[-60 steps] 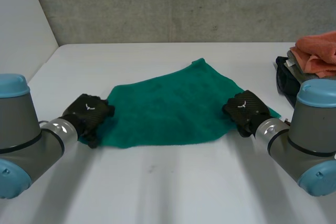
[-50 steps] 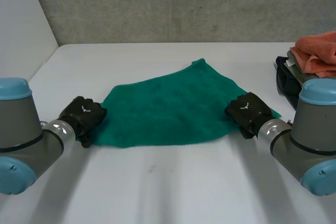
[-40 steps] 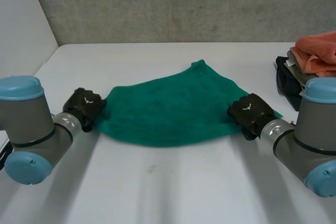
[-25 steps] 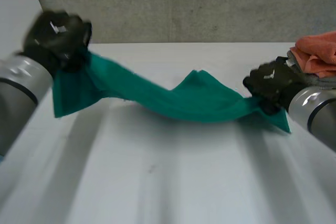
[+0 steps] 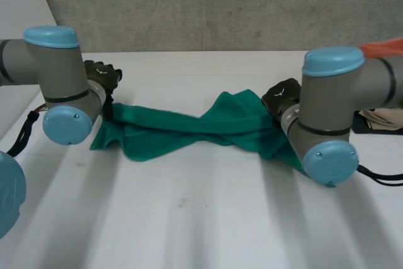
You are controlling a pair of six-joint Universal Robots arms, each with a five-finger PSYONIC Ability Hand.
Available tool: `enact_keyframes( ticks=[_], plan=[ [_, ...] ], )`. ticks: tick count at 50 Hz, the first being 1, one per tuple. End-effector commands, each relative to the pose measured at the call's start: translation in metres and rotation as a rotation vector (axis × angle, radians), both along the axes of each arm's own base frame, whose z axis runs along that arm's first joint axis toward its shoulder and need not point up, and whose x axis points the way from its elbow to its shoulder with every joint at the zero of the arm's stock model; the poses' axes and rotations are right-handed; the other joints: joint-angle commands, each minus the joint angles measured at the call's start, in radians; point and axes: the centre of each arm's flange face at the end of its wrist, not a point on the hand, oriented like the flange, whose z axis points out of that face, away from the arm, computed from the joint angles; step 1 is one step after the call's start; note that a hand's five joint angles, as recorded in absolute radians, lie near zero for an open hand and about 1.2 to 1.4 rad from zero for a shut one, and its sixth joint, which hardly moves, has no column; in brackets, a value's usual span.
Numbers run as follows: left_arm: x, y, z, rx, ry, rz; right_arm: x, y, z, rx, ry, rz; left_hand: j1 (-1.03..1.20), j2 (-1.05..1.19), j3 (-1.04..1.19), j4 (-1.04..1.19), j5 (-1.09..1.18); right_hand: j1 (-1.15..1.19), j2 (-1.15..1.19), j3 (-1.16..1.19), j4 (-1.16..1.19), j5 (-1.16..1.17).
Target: Fold the laundry.
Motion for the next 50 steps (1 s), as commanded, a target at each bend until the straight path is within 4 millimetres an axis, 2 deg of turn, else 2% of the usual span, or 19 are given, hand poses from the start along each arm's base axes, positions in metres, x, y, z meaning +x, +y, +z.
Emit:
enact_keyframes(
  ticks=[1, 5, 11, 16, 19, 25, 29, 35, 37, 50],
  plan=[
    [0.007, 0.02, 0.02, -0.015, 0.005, -0.002, 0.004, 0.001, -0.002, -0.038, 0.011, -0.008, -0.012, -0.045, -0.044, -0.038, -0.054, 0.274, 0.215, 0.207, 0.2, 0.233],
    [0.013, 0.039, 0.026, -0.017, 0.025, -0.038, 0.002, 0.004, 0.0, -0.038, 0.013, 0.012, 0.132, 0.099, 0.1, 0.106, 0.09, 0.274, 0.215, 0.207, 0.2, 0.233],
    [0.005, 0.066, 0.015, 0.018, 0.065, -0.194, 0.001, 0.009, -0.002, -0.028, 0.044, 0.05, 0.625, 0.593, 0.594, 0.599, 0.583, 0.274, 0.215, 0.207, 0.2, 0.233],
    [-0.009, 0.074, 0.001, 0.065, 0.065, -0.277, 0.001, 0.012, -0.007, -0.014, 0.069, 0.067, 0.664, 0.631, 0.633, 0.638, 0.622, 0.274, 0.215, 0.207, 0.2, 0.233],
    [-0.013, 0.065, -0.009, 0.074, 0.053, -0.268, 0.001, 0.015, -0.012, -0.003, 0.077, 0.078, 0.538, 0.505, 0.506, 0.512, 0.496, 0.274, 0.215, 0.207, 0.2, 0.233],
    [-0.015, 0.037, -0.028, 0.099, 0.02, -0.205, 0.001, 0.018, -0.019, 0.017, 0.085, 0.085, 0.546, 0.514, 0.515, 0.521, 0.504, 0.274, 0.215, 0.207, 0.2, 0.233],
    [-0.014, 0.028, -0.045, 0.168, -0.015, -0.177, -0.001, 0.017, -0.021, 0.022, 0.086, 0.082, 0.546, 0.514, 0.515, 0.521, 0.504, 0.274, 0.215, 0.207, 0.2, 0.233],
    [-0.016, 0.023, -0.052, 0.214, -0.023, -0.188, -0.003, 0.015, -0.022, 0.025, 0.087, 0.078, 0.493, 0.461, 0.462, 0.468, 0.452, 0.274, 0.215, 0.207, 0.2, 0.233],
    [-0.016, 0.02, -0.052, 0.206, -0.023, -0.187, -0.003, 0.015, -0.023, 0.028, 0.088, 0.078, 0.426, 0.394, 0.395, 0.4, 0.384, 0.274, 0.215, 0.207, 0.2, 0.233],
    [-0.014, -0.001, -0.067, 0.163, -0.084, -0.19, -0.007, 0.015, -0.03, 0.047, 0.098, 0.083, 0.355, 0.323, 0.324, 0.33, 0.314, 0.274, 0.215, 0.207, 0.2, 0.233]
  ],
)
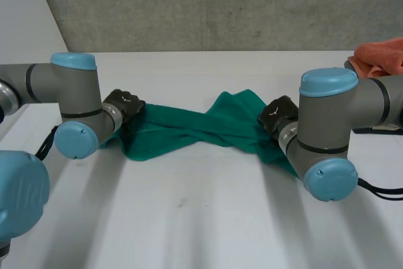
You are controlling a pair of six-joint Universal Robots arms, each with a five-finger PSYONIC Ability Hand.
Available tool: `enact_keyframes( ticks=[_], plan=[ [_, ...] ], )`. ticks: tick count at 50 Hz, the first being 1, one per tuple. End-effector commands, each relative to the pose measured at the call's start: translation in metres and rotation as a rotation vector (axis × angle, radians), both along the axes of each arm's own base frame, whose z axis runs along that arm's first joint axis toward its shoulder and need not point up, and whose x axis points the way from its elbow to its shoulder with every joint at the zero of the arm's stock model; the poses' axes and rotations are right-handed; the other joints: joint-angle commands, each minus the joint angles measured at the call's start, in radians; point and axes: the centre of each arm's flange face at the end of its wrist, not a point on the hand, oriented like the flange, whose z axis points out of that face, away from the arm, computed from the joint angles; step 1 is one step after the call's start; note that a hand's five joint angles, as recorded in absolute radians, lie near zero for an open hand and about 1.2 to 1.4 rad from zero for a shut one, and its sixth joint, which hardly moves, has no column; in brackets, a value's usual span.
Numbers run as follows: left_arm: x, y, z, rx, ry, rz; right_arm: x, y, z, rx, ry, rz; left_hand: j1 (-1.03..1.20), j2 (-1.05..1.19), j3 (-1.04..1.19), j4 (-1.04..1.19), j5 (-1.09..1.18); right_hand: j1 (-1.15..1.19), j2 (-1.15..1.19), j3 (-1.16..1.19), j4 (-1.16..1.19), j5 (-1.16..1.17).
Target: Fold the laundry.
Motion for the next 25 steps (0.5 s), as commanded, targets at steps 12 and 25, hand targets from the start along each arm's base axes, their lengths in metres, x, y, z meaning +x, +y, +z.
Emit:
enact_keyframes(
  ticks=[12, 25],
  plan=[
    [-0.004, -0.019, 0.002, -0.095, 0.008, -0.012, -0.003, -0.003, -0.009, 0.002, 0.031, 0.012, 0.053, 0.056, 0.054, 0.063, 0.069, 0.274, 0.215, 0.207, 0.2, 0.233],
    [-0.017, -0.017, -0.007, -0.087, 0.015, -0.054, -0.005, -0.009, -0.009, -0.017, 0.021, 0.003, 0.042, 0.044, 0.042, 0.052, 0.058, 0.274, 0.215, 0.207, 0.2, 0.233]
  ],
)
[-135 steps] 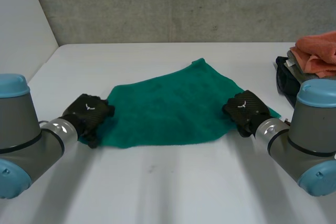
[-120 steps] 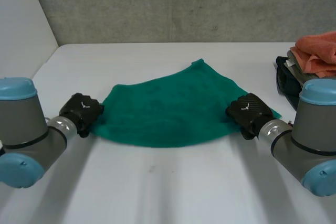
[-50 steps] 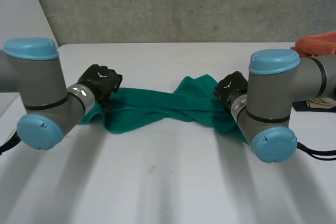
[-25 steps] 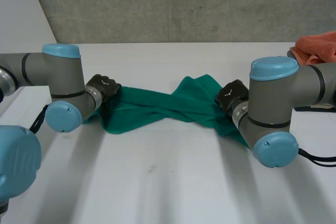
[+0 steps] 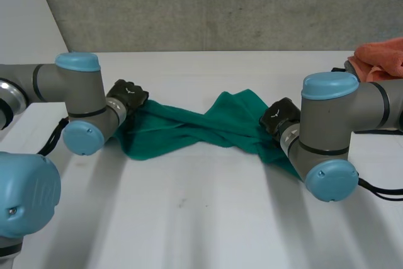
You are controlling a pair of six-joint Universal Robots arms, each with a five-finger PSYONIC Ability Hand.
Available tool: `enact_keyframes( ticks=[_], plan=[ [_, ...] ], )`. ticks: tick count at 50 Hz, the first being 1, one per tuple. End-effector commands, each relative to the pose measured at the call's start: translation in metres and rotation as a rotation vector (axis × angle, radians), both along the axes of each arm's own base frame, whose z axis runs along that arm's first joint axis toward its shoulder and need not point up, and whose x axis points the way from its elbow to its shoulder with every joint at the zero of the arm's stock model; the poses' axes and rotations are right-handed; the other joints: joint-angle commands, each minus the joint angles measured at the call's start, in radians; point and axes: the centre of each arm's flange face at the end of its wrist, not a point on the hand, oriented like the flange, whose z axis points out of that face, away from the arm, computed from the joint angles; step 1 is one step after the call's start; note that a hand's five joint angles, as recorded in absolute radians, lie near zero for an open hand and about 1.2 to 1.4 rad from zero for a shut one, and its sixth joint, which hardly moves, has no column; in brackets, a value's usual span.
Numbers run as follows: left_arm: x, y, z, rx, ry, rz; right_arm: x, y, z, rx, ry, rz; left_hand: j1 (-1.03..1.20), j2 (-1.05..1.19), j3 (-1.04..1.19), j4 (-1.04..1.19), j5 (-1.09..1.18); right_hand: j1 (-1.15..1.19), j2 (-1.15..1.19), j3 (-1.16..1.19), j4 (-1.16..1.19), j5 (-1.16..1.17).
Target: Fold the laundry.
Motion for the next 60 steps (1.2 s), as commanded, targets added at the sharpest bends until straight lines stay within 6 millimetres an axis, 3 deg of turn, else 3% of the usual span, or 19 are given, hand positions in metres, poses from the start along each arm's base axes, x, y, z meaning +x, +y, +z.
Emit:
enact_keyframes(
  ticks=[1, 14, 19, 21, 23, 26, 34, 39, 41, 45, 46, 48, 49, 52, 56, 60],
  plan=[
    [-0.007, 0.002, -0.006, 0.015, -0.003, -0.019, -0.002, -0.004, 0.0, -0.009, -0.006, -0.007, 0.046, 0.053, 0.051, 0.062, 0.065, 0.274, 0.215, 0.207, 0.2, 0.233],
    [-0.015, 0.002, -0.013, 0.001, -0.026, -0.029, -0.004, -0.007, -0.005, -0.003, -0.001, -0.014, 0.151, 0.158, 0.157, 0.167, 0.171, 0.274, 0.215, 0.207, 0.2, 0.233],
    [-0.016, 0.0, -0.011, -0.017, -0.029, -0.027, -0.004, -0.007, -0.005, -0.002, 0.002, -0.015, 0.527, 0.534, 0.532, 0.543, 0.546, 0.274, 0.215, 0.207, 0.2, 0.233],
    [-0.017, -0.001, -0.011, -0.026, -0.037, -0.029, -0.005, -0.008, -0.005, -0.003, 0.004, -0.016, 0.805, 0.812, 0.81, 0.821, 0.824, 0.274, 0.215, 0.207, 0.2, 0.233],
    [-0.019, -0.002, -0.009, -0.046, -0.046, -0.03, -0.005, -0.008, -0.005, -0.003, 0.004, -0.017, 0.882, 0.889, 0.888, 0.898, 0.902, 0.274, 0.215, 0.207, 0.2, 0.233],
    [-0.017, -0.002, 0.005, -0.078, -0.058, -0.003, -0.006, -0.008, -0.005, -0.003, 0.008, -0.017, 0.882, 0.889, 0.888, 0.898, 0.902, 0.274, 0.215, 0.207, 0.2, 0.233],
    [-0.01, 0.012, 0.076, -0.161, 0.064, 0.054, -0.01, -0.01, 0.005, -0.017, 0.002, -0.029, 0.882, 0.889, 0.888, 0.898, 0.902, 0.274, 0.215, 0.207, 0.2, 0.233],
    [0.006, 0.036, 0.129, -0.203, 0.167, 0.049, -0.021, -0.012, 0.04, -0.054, -0.032, -0.051, 0.882, 0.889, 0.888, 0.898, 0.902, 0.274, 0.215, 0.207, 0.2, 0.233],
    [0.008, 0.047, 0.135, -0.194, 0.187, 0.018, -0.023, -0.006, 0.055, -0.051, -0.042, -0.028, 0.882, 0.889, 0.888, 0.898, 0.902, 0.274, 0.215, 0.207, 0.2, 0.233],
    [0.005, 0.061, 0.117, -0.123, 0.178, -0.044, -0.024, 0.012, 0.081, -0.004, -0.042, 0.024, 0.807, 0.814, 0.812, 0.823, 0.826, 0.274, 0.215, 0.207, 0.2, 0.233],
    [0.003, 0.064, 0.114, -0.106, 0.177, -0.052, -0.023, 0.018, 0.09, -0.008, -0.049, 0.037, 0.64, 0.648, 0.646, 0.656, 0.66, 0.274, 0.215, 0.207, 0.2, 0.233],
    [0.0, 0.078, 0.103, -0.025, 0.17, -0.069, -0.014, 0.038, 0.127, -0.043, -0.103, 0.086, -0.01, -0.003, -0.005, 0.006, 0.009, 0.274, 0.215, 0.207, 0.2, 0.233],
    [-0.002, 0.083, 0.102, -0.007, 0.174, -0.072, -0.008, 0.048, 0.149, -0.084, -0.156, 0.114, -0.051, -0.044, -0.045, -0.035, -0.031, 0.274, 0.215, 0.207, 0.2, 0.233],
    [-0.01, 0.102, 0.103, 0.047, 0.226, -0.069, 0.002, 0.063, 0.18, -0.132, -0.245, 0.157, -0.15, -0.143, -0.145, -0.134, -0.131, 0.274, 0.215, 0.207, 0.2, 0.233],
    [-0.021, 0.121, 0.108, 0.076, 0.346, -0.048, 0.007, 0.077, 0.2, -0.152, -0.286, 0.19, -0.254, -0.246, -0.248, -0.237, -0.234, 0.274, 0.215, 0.207, 0.2, 0.233],
    [-0.033, 0.125, 0.107, 0.071, 0.438, -0.037, 0.01, 0.099, 0.214, -0.148, -0.311, 0.235, -0.266, -0.258, -0.26, -0.249, -0.246, 0.274, 0.215, 0.207, 0.2, 0.233]
  ],
)
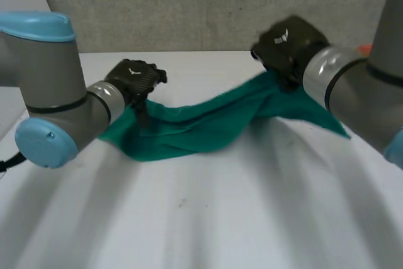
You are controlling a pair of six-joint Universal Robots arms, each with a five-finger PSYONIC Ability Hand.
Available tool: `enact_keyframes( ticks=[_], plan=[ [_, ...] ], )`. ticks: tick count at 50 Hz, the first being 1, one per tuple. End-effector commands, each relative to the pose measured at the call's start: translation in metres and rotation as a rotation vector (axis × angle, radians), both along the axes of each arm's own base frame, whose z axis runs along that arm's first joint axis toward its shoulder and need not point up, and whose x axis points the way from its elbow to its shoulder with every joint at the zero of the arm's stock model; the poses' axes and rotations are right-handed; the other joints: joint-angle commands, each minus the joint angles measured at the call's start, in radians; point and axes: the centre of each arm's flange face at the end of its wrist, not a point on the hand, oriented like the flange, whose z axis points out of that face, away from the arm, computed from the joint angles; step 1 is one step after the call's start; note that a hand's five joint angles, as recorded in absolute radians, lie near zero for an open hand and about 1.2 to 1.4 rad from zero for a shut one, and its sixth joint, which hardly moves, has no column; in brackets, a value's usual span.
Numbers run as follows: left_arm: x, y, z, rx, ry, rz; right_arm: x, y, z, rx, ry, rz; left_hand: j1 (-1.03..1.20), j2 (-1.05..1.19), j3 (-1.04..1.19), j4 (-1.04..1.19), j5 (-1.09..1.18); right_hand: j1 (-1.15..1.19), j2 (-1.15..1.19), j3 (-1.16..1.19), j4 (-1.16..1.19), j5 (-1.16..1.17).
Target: Fold the laundry.
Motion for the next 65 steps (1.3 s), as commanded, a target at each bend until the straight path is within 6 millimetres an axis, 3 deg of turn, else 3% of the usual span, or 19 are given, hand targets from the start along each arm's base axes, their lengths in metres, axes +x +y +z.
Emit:
enact_keyframes(
  ticks=[1, 5, 10, 11, 12, 14, 15, 19, 20, 23, 25, 29, 35, 42, 48, 51, 54, 58, 65],
  plan=[
    [-0.022, 0.018, 0.001, 0.025, 0.175, 0.026, 0.01, 0.038, 0.032, -0.018, -0.069, 0.09, -0.035, -0.031, -0.03, -0.026, -0.015, 0.274, 0.215, 0.207, 0.199, 0.233],
    [-0.036, 0.017, -0.006, 0.011, 0.202, 0.008, 0.013, 0.061, 0.037, 0.012, -0.099, 0.145, -0.032, -0.028, -0.027, -0.023, -0.012, 0.274, 0.215, 0.207, 0.199, 0.233],
    [-0.056, 0.029, -0.023, 0.079, 0.203, -0.04, 0.009, 0.071, 0.042, 0.04, -0.165, 0.154, 0.15, 0.153, 0.155, 0.159, 0.169, 0.274, 0.215, 0.207, 0.199, 0.233],
    [-0.059, 0.032, -0.026, 0.098, 0.202, -0.046, 0.009, 0.072, 0.043, 0.044, -0.175, 0.153, 0.243, 0.247, 0.248, 0.252, 0.263, 0.274, 0.215, 0.207, 0.199, 0.233],
    [-0.063, 0.036, -0.033, 0.124, 0.195, -0.051, 0.008, 0.071, 0.041, 0.056, -0.188, 0.147, 0.596, 0.599, 0.601, 0.605, 0.615, 0.274, 0.215, 0.207, 0.199, 0.233],
    [-0.064, 0.035, -0.038, 0.138, 0.192, -0.04, 0.008, 0.067, 0.038, 0.069, -0.198, 0.14, 1.07, 1.073, 1.075, 1.079, 1.089, 0.274, 0.215, 0.207, 0.199, 0.233],
    [-0.062, 0.032, -0.038, 0.137, 0.193, -0.024, 0.007, 0.064, 0.035, 0.076, -0.196, 0.13, 1.112, 1.116, 1.118, 1.122, 1.132, 0.274, 0.215, 0.207, 0.199, 0.233],
    [-0.036, 0.002, -0.02, 0.05, 0.183, 0.119, -0.001, 0.03, 0.001, 0.127, -0.134, 0.052, 1.113, 1.116, 1.118, 1.122, 1.132, 0.274, 0.215, 0.207, 0.199, 0.233],
    [-0.025, -0.007, -0.008, 0.007, 0.176, 0.15, -0.004, 0.016, -0.015, 0.138, -0.096, 0.033, 1.113, 1.116, 1.118, 1.122, 1.132, 0.274, 0.215, 0.207, 0.199, 0.233],
    [-0.012, -0.017, 0.016, -0.061, 0.161, 0.121, -0.007, -0.012, -0.046, 0.153, -0.018, -0.004, 1.113, 1.116, 1.118, 1.122, 1.132, 0.274, 0.215, 0.207, 0.199, 0.233],
    [-0.01, -0.02, 0.025, -0.088, 0.154, 0.079, -0.009, -0.023, -0.057, 0.148, 0.009, -0.021, 1.113, 1.116, 1.118, 1.122, 1.132, 0.274, 0.215, 0.207, 0.199, 0.233],
    [-0.013, -0.007, 0.036, -0.075, 0.105, -0.054, -0.012, -0.041, -0.077, 0.143, 0.036, -0.079, 1.113, 1.116, 1.118, 1.122, 1.132, 0.274, 0.215, 0.207, 0.199, 0.233],
    [-0.008, 0.028, 0.018, 0.139, -0.096, -0.117, -0.006, -0.063, -0.11, 0.117, 0.054, -0.121, 1.113, 1.116, 1.118, 1.122, 1.132, 0.274, 0.215, 0.207, 0.199, 0.233],
    [-0.009, 0.015, -0.032, 0.274, -0.257, -0.044, 0.004, -0.068, -0.151, 0.131, 0.154, -0.108, 1.113, 1.116, 1.118, 1.122, 1.132, 0.274, 0.215, 0.207, 0.199, 0.233],
    [-0.022, -0.005, -0.054, 0.25, -0.275, 0.025, 0.007, -0.067, -0.174, 0.145, 0.21, -0.124, 1.037, 1.041, 1.042, 1.046, 1.057, 0.274, 0.215, 0.207, 0.199, 0.233],
    [-0.034, -0.013, -0.054, 0.194, -0.227, 0.02, 0.009, -0.064, -0.18, 0.148, 0.223, -0.128, 0.809, 0.812, 0.814, 0.818, 0.828, 0.274, 0.215, 0.207, 0.199, 0.233],
    [-0.042, -0.022, -0.052, 0.112, -0.176, 0.016, 0.011, -0.061, -0.184, 0.152, 0.227, -0.132, 0.334, 0.338, 0.339, 0.343, 0.354, 0.274, 0.215, 0.207, 0.199, 0.233],
    [-0.045, -0.033, -0.047, 0.005, -0.123, 0.036, 0.012, -0.058, -0.185, 0.142, 0.227, -0.136, 0.055, 0.058, 0.06, 0.064, 0.074, 0.274, 0.215, 0.207, 0.199, 0.233],
    [-0.014, -0.028, -0.016, -0.077, -0.096, 0.124, 0.007, -0.061, -0.179, 0.119, 0.223, -0.164, 0.038, 0.042, 0.044, 0.047, 0.058, 0.274, 0.215, 0.207, 0.199, 0.233]
  ],
)
